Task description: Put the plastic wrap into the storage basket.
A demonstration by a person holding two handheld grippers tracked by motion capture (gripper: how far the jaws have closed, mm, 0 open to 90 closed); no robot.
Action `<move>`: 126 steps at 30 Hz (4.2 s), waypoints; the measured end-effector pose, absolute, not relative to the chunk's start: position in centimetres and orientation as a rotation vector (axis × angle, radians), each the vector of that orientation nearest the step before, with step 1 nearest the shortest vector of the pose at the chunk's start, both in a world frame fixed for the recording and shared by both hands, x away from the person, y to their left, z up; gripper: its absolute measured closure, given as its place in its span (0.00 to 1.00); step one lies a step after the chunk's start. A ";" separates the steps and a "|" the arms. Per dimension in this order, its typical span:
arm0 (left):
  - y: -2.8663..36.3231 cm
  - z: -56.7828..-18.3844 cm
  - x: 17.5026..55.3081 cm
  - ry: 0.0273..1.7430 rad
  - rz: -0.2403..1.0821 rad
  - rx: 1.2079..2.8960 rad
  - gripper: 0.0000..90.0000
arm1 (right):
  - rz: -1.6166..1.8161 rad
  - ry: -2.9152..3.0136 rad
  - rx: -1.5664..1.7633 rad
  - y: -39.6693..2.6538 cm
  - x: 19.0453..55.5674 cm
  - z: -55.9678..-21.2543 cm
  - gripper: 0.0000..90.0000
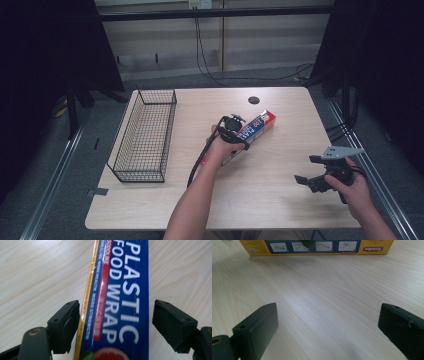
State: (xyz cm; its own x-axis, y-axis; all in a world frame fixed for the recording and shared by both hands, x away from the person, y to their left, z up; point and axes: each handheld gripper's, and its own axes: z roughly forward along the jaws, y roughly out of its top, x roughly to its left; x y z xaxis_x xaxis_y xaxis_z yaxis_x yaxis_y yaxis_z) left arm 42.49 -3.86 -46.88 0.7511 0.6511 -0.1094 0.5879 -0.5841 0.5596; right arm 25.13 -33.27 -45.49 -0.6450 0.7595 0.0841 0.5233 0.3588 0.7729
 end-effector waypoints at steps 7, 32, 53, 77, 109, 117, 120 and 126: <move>-4.3 -46.9 43.1 0.923 0.158 2.409 0.43 | 1.173 2.331 1.145 -33.3 25.2 -45.4 0.03; -2.4 -44.9 42.2 1.102 0.074 2.517 0.48 | 1.182 2.340 1.135 -33.0 25.3 -45.4 0.03; 0.7 -40.2 42.5 1.258 0.126 2.436 0.48 | 1.184 2.343 1.130 -32.8 25.2 -45.3 0.03; 3.3 -36.8 42.4 1.346 0.154 2.374 0.48 | 1.188 2.347 1.122 -32.4 25.3 -45.4 0.03; 5.7 -34.1 42.5 1.421 0.166 2.321 0.48 | 1.189 2.351 1.121 -32.2 25.4 -45.5 0.03; 6.6 -33.6 42.4 1.452 0.171 2.311 0.48 | 1.183 2.351 1.127 -32.2 25.4 -45.5 0.03; 7.2 -33.5 42.4 1.460 0.172 2.315 0.48 | 1.186 2.352 1.120 -32.1 25.5 -45.6 0.03; 8.0 -33.3 42.4 1.491 0.185 2.286 0.48 | 1.188 2.353 1.126 -32.1 25.5 -45.6 0.03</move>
State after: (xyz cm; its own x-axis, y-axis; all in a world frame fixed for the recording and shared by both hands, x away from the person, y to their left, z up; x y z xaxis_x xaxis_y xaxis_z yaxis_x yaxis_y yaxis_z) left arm 42.38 7.99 -33.32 0.4210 0.9007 -0.1068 0.8474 -0.3486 0.4005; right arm 25.49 -32.12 -45.61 -0.6593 0.7456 0.0965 0.5204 0.3600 0.7744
